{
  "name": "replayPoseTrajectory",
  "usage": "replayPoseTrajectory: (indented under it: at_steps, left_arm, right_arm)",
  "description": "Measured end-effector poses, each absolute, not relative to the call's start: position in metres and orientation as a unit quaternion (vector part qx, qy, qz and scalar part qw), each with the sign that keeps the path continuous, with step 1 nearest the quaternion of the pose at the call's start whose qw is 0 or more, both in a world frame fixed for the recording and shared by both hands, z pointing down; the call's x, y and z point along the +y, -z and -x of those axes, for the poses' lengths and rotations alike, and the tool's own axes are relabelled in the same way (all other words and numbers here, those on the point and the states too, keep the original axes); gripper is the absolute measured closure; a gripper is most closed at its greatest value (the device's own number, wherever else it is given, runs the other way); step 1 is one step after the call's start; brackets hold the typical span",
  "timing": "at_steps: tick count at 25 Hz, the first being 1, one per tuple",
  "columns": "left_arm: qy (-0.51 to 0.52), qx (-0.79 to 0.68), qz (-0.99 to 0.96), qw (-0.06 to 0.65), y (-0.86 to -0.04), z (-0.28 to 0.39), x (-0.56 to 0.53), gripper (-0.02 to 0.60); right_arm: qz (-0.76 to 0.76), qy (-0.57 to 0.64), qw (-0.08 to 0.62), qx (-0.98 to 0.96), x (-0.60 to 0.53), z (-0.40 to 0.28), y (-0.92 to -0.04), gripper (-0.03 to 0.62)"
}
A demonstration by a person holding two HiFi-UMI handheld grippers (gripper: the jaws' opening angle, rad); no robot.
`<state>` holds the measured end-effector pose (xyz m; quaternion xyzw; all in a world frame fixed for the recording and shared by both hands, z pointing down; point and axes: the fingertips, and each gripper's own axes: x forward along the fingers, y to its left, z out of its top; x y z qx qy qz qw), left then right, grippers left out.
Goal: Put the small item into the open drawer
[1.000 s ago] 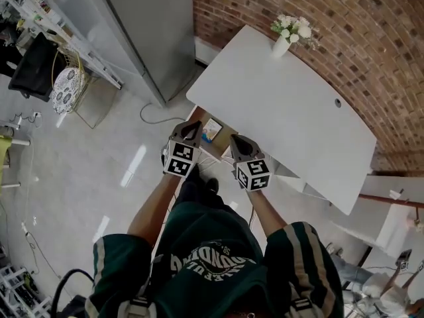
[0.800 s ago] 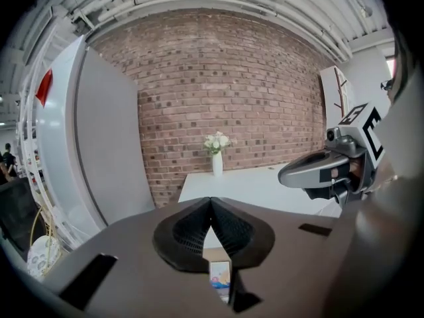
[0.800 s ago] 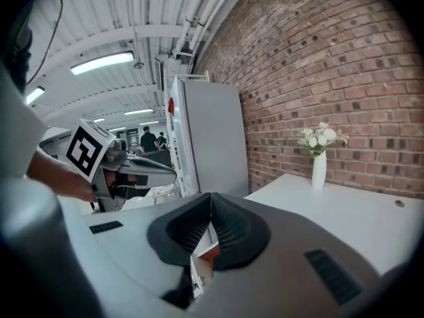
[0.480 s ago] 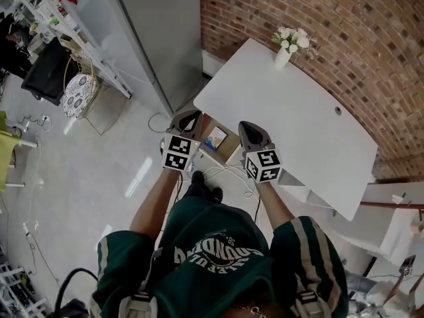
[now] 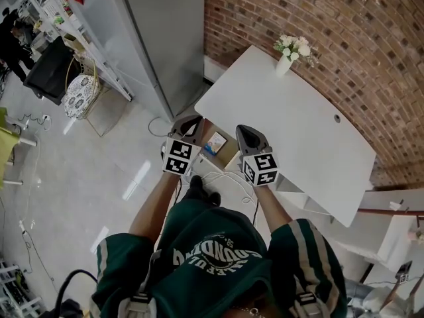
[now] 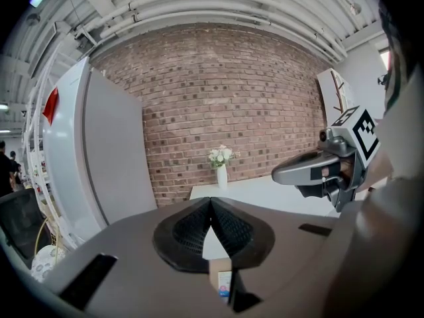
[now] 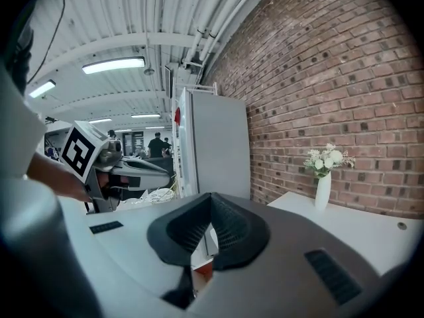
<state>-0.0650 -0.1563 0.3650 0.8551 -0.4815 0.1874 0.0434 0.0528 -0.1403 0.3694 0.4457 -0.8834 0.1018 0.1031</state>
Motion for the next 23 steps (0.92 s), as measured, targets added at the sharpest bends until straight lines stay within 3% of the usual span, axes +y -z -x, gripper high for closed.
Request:
replayPoseTrajectory:
  at_steps: [23]
  left_arm:
    - [-0.207,-0.467,-0.858,0.053,-0.38,0.064,-0.147,0.566]
  right_arm:
    - [-0.439,-0.113,0.11,-0.884,-0.131,-0.042,-0.376,0.569]
